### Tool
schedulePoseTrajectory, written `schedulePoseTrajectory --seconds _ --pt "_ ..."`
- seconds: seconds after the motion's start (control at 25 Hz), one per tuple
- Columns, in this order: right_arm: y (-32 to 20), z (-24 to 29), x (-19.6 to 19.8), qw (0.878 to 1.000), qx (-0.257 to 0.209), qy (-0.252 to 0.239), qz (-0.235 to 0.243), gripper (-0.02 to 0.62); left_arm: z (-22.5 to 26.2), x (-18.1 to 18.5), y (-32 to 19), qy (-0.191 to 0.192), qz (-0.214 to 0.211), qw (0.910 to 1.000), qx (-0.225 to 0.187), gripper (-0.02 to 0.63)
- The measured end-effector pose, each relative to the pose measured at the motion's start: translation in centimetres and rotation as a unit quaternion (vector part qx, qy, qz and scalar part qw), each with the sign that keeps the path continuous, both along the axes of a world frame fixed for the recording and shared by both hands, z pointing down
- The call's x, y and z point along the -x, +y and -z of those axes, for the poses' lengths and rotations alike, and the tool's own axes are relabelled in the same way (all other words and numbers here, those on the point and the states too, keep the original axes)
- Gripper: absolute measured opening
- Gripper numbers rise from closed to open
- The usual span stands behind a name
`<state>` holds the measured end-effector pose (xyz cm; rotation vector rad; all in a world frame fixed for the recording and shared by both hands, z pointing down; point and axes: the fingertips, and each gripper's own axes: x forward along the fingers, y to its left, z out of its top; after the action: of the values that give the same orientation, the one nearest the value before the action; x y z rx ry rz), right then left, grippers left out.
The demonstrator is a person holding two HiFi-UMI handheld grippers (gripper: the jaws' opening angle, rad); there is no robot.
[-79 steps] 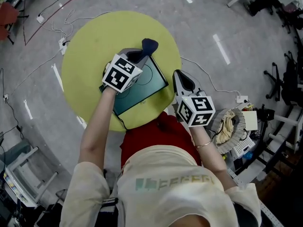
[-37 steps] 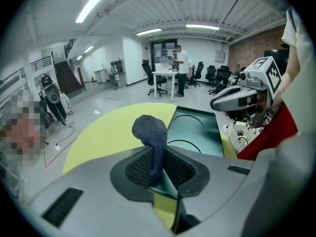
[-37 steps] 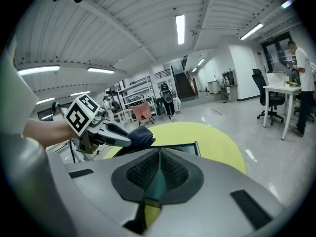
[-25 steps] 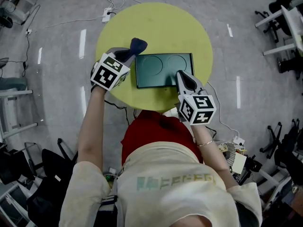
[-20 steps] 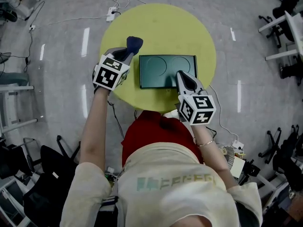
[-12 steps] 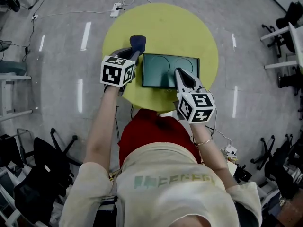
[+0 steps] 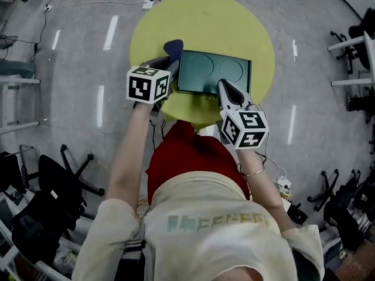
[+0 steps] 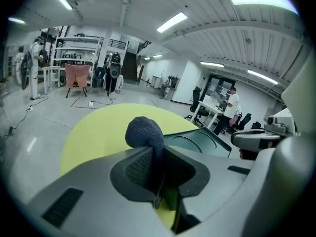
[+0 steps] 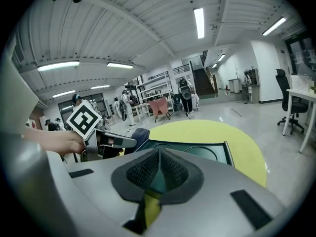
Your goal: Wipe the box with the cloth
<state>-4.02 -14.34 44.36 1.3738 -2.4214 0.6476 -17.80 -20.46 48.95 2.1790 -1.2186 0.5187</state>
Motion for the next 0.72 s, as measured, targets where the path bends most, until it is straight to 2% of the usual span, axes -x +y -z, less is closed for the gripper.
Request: schedulePoseTrajectory --seconds 0.2,0.72 --pt "1.6 -0.5 -0.2 1.0 0.001 0.001 0.01 0.038 -0.5 -0.1 2.3 -0.013 -0.003 0.9999 0.0 0.071" --pt "5.8 -0.6 -1.0 1.0 0.001 0.0 0.031 0.038 -0.7 -0.4 8.5 -0.01 0.018 0.9998 0.005 0.071"
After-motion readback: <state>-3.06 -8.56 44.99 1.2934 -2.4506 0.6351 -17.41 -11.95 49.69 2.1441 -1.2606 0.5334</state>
